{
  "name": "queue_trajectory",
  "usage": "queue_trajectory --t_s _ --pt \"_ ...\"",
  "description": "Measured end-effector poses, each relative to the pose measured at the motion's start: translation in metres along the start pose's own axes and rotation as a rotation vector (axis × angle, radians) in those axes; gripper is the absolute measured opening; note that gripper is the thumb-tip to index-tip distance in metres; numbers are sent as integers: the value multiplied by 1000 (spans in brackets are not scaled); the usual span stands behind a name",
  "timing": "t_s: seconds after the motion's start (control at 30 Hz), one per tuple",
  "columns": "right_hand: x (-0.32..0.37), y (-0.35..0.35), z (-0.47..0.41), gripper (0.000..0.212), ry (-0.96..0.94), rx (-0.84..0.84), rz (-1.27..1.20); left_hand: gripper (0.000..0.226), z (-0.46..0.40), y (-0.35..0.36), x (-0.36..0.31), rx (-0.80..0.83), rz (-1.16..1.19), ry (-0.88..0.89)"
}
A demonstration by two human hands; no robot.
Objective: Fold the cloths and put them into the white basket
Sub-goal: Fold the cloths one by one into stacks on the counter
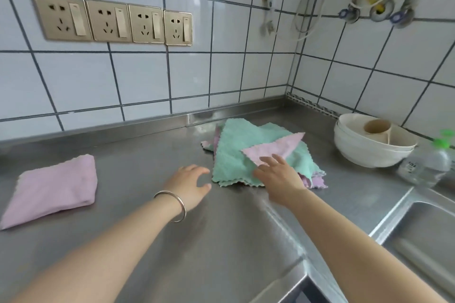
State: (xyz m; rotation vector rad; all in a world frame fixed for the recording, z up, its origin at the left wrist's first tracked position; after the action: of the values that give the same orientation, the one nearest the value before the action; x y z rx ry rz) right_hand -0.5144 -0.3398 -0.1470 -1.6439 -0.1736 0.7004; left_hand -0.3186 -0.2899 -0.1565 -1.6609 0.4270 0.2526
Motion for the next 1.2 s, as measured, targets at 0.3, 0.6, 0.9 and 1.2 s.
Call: queue_trajectory --t_s 0.3,0.6,0.9,1.2 --pt "-24 -21 -6 23 -50 -513 -185 50 -46 46 -67 -76 -118 148" --pt "-10 -104 14 19 -71 -902 -435 30 -12 -19 -60 -496 -147 135" --pt "32 -146 14 32 -116 -698 -372 38 92 -143 22 -615 -63 84" --pt "96 -211 -31 16 164 -523 -737 35 151 -264 91 -621 -622 -191"
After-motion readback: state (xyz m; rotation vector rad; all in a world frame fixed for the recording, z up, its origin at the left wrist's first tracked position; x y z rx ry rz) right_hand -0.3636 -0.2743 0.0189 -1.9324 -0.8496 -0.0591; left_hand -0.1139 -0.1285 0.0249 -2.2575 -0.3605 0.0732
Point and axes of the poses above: each hand's wrist, its own z-axis away from the middle knuckle, its own y-axis out of the palm, x = y × z, the point moved 5 cm from there along -z, towards the middle knuckle, and after that the axes turned 6 degrees about y, right-handed, at the moved point
